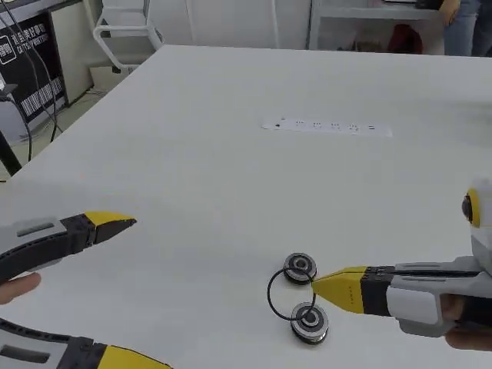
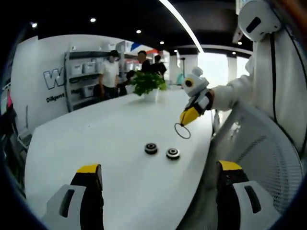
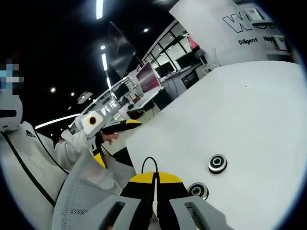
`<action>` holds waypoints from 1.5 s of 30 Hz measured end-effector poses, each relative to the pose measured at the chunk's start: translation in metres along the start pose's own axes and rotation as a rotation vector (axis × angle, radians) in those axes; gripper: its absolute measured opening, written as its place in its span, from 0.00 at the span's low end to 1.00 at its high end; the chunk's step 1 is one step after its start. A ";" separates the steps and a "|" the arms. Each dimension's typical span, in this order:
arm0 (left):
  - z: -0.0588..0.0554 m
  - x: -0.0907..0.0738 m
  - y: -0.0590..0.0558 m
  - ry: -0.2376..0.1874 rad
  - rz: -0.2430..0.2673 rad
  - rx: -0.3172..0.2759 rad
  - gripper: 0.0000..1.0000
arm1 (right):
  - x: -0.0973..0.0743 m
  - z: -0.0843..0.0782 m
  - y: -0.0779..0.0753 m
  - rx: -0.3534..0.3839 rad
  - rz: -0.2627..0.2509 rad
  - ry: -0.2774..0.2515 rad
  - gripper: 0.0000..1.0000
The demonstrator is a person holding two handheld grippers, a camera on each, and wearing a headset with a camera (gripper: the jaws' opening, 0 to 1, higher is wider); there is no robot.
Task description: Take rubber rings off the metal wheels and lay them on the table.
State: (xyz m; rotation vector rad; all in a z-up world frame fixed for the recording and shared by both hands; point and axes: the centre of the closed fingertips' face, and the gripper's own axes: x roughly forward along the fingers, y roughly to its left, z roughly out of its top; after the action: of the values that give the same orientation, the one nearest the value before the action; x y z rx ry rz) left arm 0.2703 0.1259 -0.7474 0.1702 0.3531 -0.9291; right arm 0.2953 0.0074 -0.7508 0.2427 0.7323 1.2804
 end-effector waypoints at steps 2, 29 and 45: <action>-0.004 -0.001 -0.001 0.005 0.006 -0.004 1.00 | 0.004 0.001 0.000 -0.001 0.005 0.008 0.00; -0.021 -0.017 -0.003 0.035 0.057 -0.079 1.00 | 0.063 -0.028 -0.032 -0.017 -0.003 0.189 0.00; -0.023 -0.021 -0.001 0.052 0.068 -0.084 1.00 | 0.085 -0.048 -0.049 -0.026 -0.025 0.262 0.00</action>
State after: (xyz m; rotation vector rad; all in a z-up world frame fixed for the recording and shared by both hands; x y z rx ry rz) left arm 0.2533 0.1475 -0.7608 0.1294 0.4315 -0.8419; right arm 0.3124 0.0609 -0.8446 0.0440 0.9372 1.3113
